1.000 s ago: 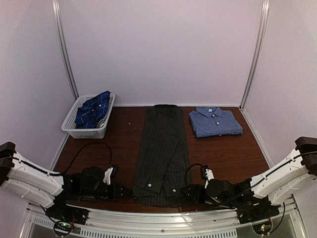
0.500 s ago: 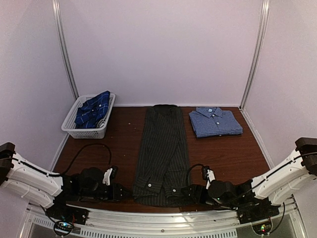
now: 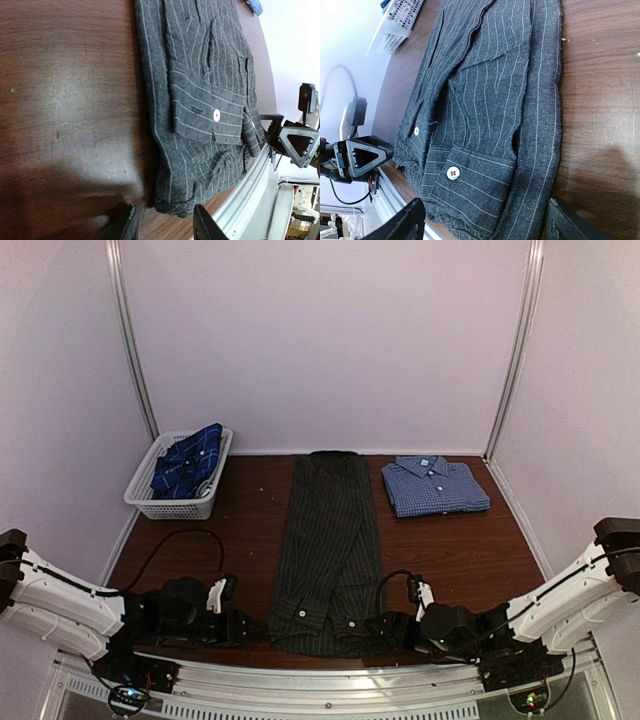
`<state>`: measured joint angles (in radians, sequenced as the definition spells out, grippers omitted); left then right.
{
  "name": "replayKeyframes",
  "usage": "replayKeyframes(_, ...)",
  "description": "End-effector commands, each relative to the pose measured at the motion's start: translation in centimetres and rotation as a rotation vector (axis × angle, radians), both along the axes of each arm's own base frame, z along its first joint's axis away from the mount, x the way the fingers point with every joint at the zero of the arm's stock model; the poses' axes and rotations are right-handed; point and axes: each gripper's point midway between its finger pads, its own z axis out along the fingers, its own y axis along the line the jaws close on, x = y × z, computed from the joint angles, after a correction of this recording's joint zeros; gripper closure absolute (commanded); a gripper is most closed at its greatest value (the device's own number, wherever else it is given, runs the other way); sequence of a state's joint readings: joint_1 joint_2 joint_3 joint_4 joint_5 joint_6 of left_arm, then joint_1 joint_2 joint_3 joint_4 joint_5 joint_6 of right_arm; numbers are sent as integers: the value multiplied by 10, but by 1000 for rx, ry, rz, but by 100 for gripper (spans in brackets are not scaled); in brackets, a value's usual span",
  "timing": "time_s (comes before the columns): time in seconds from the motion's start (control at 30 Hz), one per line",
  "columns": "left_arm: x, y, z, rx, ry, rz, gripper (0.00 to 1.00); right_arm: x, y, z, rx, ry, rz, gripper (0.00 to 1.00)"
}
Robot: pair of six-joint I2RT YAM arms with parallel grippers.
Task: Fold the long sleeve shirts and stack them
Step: Move the rectangle-folded shirt to the 1/3-folded shirt.
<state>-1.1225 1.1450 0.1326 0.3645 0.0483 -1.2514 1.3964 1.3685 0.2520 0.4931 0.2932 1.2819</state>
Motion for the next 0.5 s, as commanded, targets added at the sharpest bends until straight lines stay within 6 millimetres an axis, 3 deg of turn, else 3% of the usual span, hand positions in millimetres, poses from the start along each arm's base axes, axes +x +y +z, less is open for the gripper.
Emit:
replayKeyframes(0.0,2,-4,6,-2,-18,-7,61,-5,-2,-11,-31,15,15,17)
replayKeyframes(0.47,1,-5,2,9,-1,-3,61,-5,6,-13,-25,10,34,13)
